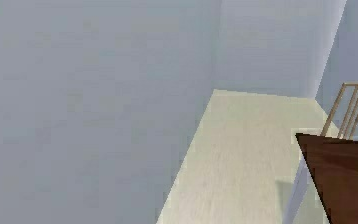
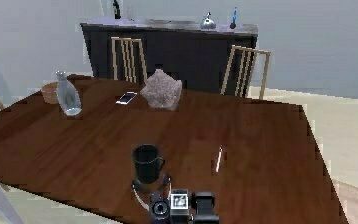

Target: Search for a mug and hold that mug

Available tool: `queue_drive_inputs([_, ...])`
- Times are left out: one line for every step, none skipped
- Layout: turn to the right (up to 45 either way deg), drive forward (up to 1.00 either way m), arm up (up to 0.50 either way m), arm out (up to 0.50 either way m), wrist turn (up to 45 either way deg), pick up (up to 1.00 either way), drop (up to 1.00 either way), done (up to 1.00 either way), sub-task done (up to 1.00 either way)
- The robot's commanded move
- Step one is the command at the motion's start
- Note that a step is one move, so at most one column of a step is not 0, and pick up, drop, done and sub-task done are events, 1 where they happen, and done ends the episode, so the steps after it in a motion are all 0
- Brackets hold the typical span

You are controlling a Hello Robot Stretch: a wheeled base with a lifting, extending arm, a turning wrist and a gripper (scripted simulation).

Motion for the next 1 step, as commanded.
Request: queue_drive_inputs([0.0,0.0,0.0,0.0,0.0,0.0,0.0,1.0,0.0])
